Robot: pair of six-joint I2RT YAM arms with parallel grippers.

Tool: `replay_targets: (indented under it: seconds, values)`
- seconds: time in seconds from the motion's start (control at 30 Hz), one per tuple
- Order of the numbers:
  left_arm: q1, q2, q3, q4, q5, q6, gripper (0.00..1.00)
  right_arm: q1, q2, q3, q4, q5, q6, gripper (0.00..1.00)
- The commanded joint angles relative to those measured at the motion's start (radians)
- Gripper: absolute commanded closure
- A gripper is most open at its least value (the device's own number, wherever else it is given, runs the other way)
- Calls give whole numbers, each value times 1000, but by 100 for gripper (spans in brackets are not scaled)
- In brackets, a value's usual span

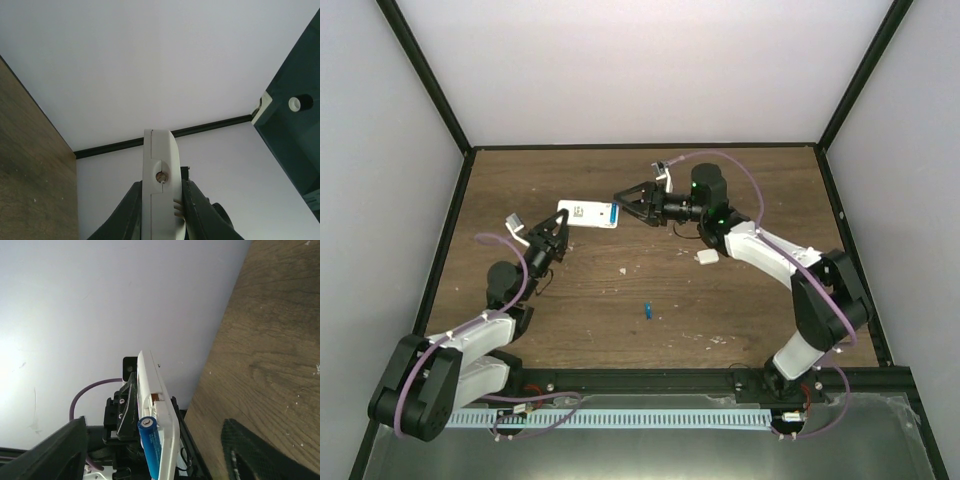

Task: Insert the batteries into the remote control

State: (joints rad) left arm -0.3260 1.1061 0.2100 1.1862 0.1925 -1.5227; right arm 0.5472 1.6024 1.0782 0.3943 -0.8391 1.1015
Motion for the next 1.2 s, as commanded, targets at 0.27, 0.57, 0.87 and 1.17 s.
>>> replay_targets:
  seconds: [0.27, 0.57, 0.87, 1.17]
  values:
    - [-1, 43, 3, 125, 7, -15, 100, 23, 60, 49, 108, -69, 97, 46]
    - [-1, 42, 5, 124, 9, -4, 100, 23, 62, 46, 138, -82, 114, 49]
    - [-1, 38, -6, 122, 5, 1, 100, 24, 60, 43, 179, -86, 130, 56]
    - [-1, 37, -11, 122, 1, 4, 100, 26, 66, 43, 208, -93, 143, 62]
